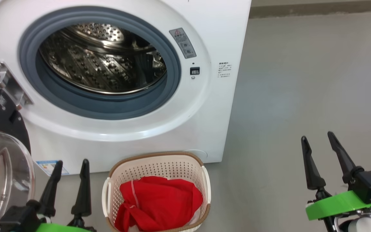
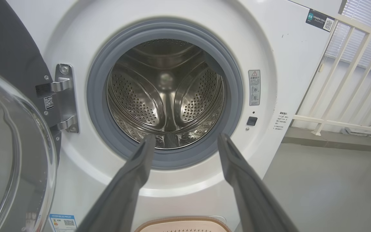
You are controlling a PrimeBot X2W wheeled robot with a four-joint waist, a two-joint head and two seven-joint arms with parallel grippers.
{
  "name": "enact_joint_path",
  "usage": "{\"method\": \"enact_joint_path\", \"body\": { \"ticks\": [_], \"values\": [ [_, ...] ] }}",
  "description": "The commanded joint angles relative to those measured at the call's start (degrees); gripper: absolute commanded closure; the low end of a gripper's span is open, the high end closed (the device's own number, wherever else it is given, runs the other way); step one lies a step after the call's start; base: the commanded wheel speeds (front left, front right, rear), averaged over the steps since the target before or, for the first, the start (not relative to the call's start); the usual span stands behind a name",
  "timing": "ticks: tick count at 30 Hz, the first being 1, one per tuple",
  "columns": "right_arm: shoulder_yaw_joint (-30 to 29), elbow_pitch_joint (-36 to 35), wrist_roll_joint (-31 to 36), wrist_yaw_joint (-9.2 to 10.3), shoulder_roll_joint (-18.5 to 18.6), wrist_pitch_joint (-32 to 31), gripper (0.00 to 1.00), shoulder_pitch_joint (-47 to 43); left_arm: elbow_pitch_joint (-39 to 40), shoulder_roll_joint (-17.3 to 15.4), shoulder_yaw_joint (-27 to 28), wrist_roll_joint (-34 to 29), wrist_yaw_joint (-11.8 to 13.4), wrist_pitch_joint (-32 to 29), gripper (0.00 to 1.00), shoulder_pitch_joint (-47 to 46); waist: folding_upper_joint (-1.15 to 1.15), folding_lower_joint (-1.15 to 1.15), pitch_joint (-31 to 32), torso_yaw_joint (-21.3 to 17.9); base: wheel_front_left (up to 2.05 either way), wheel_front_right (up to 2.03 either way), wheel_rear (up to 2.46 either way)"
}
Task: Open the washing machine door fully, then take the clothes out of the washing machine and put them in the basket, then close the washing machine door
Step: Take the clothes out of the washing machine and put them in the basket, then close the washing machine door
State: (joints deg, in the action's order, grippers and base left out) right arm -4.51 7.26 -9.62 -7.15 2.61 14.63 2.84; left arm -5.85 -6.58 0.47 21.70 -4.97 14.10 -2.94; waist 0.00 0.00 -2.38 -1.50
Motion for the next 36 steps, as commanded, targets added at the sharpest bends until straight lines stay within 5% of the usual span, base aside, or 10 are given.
{"method": "enact_joint_path", "body": {
  "ticks": [1, 36],
  "values": [
    [1.3, -1.7, -0.5, -0.34, 0.3, 0.4, 0.00, -0.3, 2.0, -1.4, 2.1, -0.1, 0.7, -0.3, 0.00, 0.2, 0.00, 0.00, 1.4, -0.2, 0.00, 0.00, 0.00],
    [1.2, -2.6, -1.2, -0.34, 0.3, 0.4, 0.00, -3.2, 2.2, -2.7, 1.4, 2.1, 1.4, -2.4, 0.00, 3.5, 0.00, 0.00, 3.4, -0.1, -0.31, 0.31, 0.00]
  ]
}}
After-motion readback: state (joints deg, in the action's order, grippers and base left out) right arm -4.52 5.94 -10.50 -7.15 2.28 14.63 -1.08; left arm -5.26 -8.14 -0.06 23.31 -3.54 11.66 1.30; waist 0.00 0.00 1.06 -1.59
